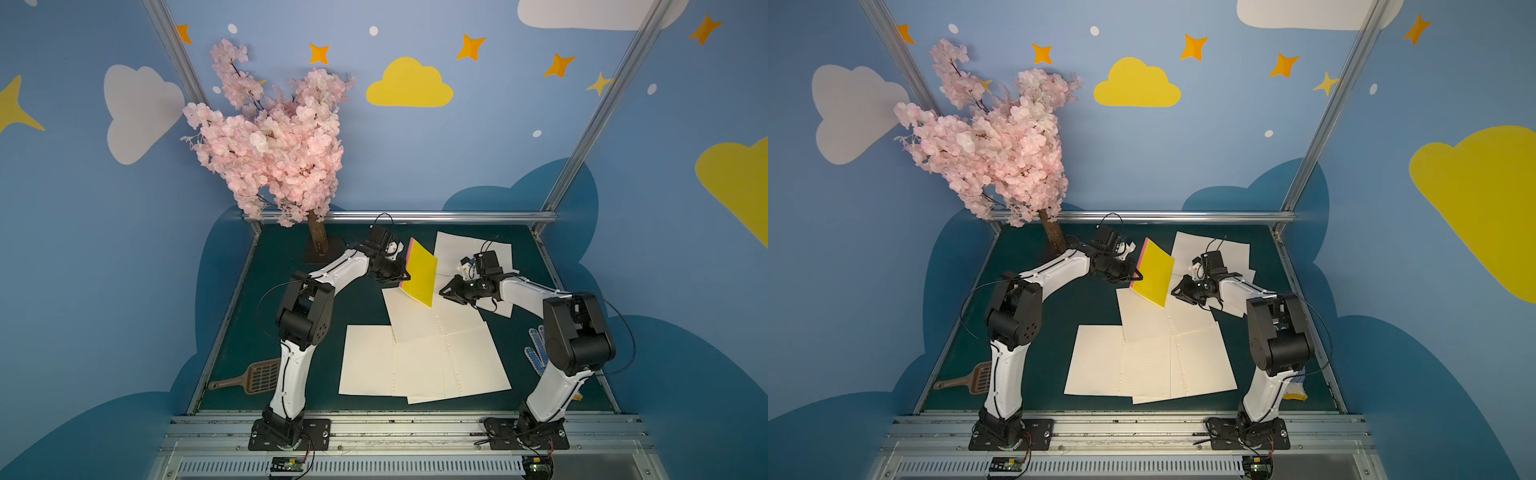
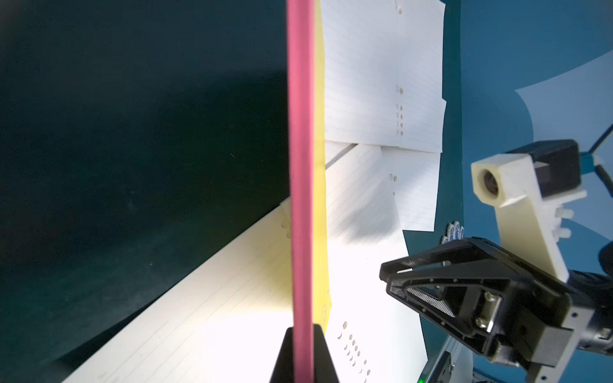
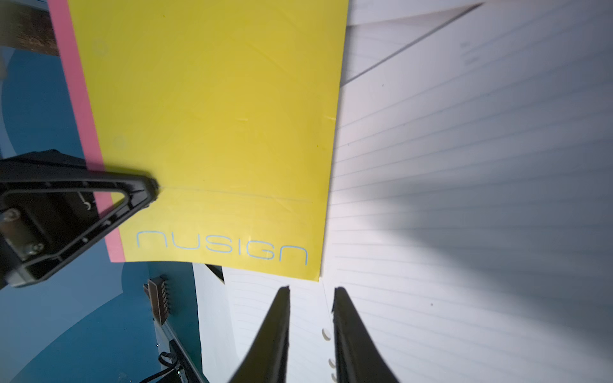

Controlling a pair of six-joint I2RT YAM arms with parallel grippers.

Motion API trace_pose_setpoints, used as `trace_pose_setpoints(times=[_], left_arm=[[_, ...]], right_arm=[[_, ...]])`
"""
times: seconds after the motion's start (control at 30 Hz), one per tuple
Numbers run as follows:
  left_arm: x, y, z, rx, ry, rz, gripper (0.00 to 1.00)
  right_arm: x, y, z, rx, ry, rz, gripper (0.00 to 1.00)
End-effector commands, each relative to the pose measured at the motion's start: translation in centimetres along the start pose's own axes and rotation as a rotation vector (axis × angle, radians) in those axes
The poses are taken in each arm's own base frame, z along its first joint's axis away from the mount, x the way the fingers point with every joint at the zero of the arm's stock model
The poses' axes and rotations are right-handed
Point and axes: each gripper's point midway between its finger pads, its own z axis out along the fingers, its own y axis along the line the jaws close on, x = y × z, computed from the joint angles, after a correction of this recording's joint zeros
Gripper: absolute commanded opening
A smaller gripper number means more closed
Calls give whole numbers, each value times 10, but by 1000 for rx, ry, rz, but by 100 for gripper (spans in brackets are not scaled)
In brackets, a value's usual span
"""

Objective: Close the notebook
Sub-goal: Pick up the notebook at the notebook.

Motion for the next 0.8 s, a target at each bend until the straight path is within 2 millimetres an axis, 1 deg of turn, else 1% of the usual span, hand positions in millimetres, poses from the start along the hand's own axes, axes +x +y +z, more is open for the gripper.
trace_pose_setpoints(times=[0.0,0.23,0.43,0.6,0.77], left_arm=[[-24,0,-22,-18,-73,1,3],[-45,26,-28,-52,-121,-45,3],[-60,53,-31,-86,-139,-80,3],[-70,79,-32,-140,-132,-92,3],[-73,106,-31,-202,-115,-101,3]], right_arm=[[12,-2,-5,17,19,-12,26],[19,-3,-7,14,24,-14,26],[23,-4,-9,12,24,-15,26],[26,-5,-9,13,29,-16,26],[29,-8,-7,14,33,-14,26]])
